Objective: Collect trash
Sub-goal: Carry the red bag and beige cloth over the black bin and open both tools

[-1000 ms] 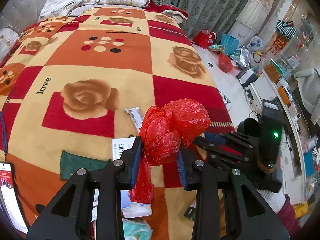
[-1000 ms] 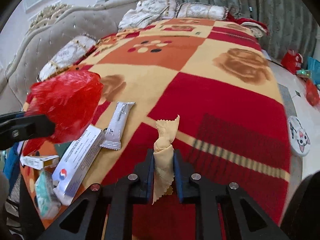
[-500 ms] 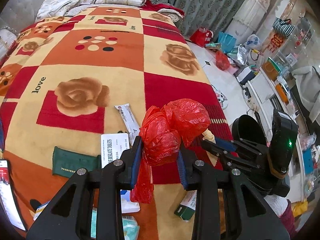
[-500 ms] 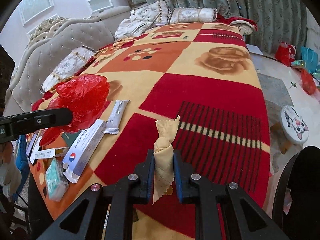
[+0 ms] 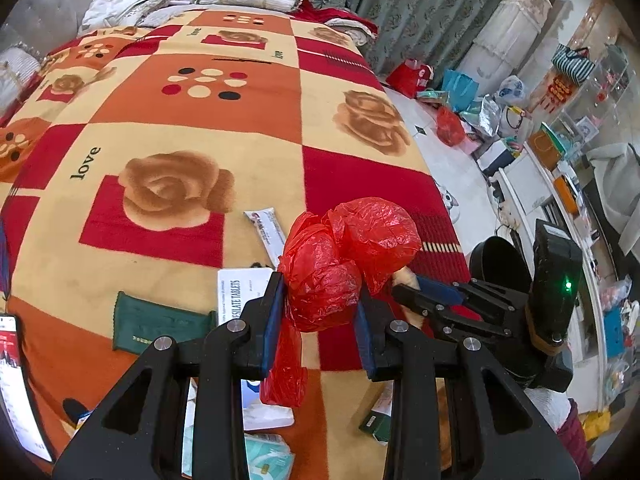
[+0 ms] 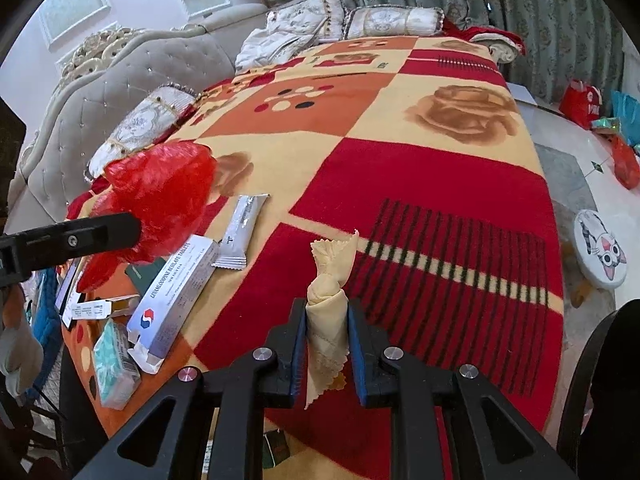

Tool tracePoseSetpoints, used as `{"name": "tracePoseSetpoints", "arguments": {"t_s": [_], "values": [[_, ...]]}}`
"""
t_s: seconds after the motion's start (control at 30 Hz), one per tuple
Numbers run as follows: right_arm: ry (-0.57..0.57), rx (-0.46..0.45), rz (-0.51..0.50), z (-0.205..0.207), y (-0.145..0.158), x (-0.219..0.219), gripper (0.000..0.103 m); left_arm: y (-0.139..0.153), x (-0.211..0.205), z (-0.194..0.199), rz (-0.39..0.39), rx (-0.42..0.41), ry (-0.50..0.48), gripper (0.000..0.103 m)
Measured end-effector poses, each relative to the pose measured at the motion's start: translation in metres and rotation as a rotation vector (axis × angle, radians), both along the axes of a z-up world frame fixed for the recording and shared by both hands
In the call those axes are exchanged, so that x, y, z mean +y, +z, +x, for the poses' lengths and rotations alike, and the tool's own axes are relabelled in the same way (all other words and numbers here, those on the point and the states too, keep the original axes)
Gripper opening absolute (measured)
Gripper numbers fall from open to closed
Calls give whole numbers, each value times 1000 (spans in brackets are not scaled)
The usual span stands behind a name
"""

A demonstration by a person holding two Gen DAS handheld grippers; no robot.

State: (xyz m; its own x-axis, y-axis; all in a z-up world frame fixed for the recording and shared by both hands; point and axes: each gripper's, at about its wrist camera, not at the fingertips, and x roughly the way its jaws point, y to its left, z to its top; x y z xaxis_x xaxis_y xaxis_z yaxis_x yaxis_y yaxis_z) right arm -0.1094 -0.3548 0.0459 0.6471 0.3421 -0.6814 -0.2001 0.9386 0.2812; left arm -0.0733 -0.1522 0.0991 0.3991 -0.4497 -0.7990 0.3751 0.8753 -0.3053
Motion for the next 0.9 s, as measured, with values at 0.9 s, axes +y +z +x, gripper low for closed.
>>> {"name": "tracePoseSetpoints", "arguments": {"t_s": [0.9], "values": [[-98,-87,15,-49,25,-59,17,13,-79,-18,20,-24,-124,30]]}}
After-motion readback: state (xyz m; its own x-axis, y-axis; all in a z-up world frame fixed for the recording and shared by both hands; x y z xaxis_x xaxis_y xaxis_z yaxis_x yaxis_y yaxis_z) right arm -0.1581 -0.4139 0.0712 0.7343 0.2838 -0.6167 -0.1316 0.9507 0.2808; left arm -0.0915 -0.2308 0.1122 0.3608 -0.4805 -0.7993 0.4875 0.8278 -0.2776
